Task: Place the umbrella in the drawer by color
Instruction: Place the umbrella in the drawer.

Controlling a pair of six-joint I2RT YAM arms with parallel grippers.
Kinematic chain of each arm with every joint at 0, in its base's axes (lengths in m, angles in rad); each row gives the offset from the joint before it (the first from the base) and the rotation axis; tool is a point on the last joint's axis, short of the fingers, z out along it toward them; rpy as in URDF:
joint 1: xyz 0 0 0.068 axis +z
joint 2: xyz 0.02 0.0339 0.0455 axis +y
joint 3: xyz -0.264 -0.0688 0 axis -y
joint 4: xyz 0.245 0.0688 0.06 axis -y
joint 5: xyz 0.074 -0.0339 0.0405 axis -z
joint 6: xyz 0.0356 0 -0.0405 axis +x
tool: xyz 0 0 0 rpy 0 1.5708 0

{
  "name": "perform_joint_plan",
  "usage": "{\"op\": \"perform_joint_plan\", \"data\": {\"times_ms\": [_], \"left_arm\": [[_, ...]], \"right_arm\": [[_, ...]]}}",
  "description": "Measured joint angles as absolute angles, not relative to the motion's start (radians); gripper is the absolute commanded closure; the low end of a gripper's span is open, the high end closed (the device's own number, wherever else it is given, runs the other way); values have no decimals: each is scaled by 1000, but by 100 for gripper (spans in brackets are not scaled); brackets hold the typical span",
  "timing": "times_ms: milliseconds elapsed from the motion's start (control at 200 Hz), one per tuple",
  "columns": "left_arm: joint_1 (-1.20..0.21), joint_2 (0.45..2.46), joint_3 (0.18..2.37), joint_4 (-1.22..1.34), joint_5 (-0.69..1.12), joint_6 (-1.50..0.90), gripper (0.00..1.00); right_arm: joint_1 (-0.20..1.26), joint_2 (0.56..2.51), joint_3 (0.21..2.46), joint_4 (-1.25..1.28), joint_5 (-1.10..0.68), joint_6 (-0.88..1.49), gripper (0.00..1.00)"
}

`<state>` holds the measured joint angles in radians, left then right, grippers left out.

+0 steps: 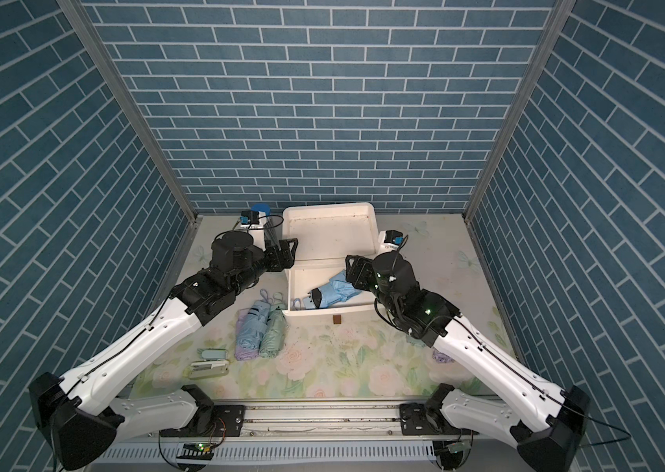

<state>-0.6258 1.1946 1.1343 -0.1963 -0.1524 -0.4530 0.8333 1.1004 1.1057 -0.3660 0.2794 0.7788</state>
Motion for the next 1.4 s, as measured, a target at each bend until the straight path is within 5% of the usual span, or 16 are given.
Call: {"op": "perform_joint_plan", "data": {"times_ms": [165, 425, 760, 1400], "left_arm": [[-616, 1162, 1133, -197, -186, -455, 18], [-528, 1110, 1091, -210, -160, -489, 17], [-496, 1120, 1073, -234, -67, -487, 18], [-491, 1047, 1000, -341, -214, -514, 19]], "right_arm": [[833, 1200, 1204, -503, 259, 686, 68], [838, 1244, 1184, -559, 215, 619, 71], [911, 1232, 1169, -587, 195, 524, 47], [939, 1341, 1250, -663, 181, 437, 49]]}}
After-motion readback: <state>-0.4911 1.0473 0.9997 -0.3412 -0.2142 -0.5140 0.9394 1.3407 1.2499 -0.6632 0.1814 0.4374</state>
